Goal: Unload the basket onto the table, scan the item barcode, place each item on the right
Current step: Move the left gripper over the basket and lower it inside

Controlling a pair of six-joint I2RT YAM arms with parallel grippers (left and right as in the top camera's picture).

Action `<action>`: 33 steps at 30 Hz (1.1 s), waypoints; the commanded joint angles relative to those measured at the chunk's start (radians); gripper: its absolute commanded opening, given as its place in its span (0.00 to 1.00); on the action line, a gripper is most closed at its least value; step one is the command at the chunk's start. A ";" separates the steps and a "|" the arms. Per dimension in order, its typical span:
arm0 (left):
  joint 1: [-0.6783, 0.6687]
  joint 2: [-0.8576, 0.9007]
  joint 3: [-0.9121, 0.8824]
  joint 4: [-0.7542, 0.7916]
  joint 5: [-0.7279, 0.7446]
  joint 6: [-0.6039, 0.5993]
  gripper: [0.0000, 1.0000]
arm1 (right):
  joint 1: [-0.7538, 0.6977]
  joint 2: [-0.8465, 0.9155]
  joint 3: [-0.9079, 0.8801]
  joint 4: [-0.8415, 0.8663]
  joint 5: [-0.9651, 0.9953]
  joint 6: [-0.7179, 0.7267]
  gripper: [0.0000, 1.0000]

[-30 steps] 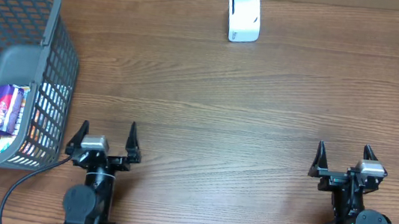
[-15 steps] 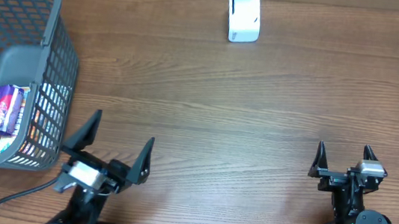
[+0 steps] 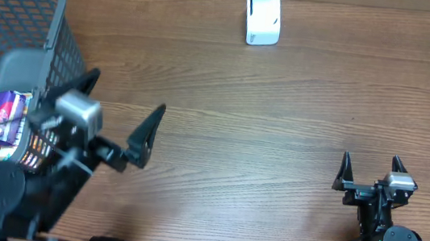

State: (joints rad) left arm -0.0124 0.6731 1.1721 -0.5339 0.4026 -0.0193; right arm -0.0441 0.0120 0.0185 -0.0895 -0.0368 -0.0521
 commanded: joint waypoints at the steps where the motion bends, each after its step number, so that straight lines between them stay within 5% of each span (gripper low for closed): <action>1: 0.006 0.115 0.182 -0.129 -0.085 -0.060 1.00 | -0.001 -0.009 -0.010 0.006 0.006 0.002 1.00; 7: 0.006 0.443 0.614 -0.643 -0.240 -0.025 1.00 | -0.001 -0.009 -0.010 0.006 0.006 0.002 1.00; 12: 0.006 0.624 0.867 -0.836 -0.393 -0.021 1.00 | -0.001 -0.009 -0.010 0.006 0.006 0.002 1.00; 17: 0.070 0.676 0.975 -0.838 -0.589 -0.179 1.00 | -0.001 -0.009 -0.010 0.006 0.006 0.002 1.00; 22: 0.274 0.667 0.992 -0.787 -0.683 -0.330 1.00 | -0.001 -0.009 -0.010 0.006 0.006 0.002 1.00; 33: 0.597 0.733 0.991 -0.653 -0.682 -0.330 1.00 | -0.001 -0.009 -0.010 0.006 0.006 0.002 1.00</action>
State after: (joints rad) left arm 0.5270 1.3624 2.1483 -1.1980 -0.2592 -0.3233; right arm -0.0444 0.0120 0.0185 -0.0895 -0.0368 -0.0521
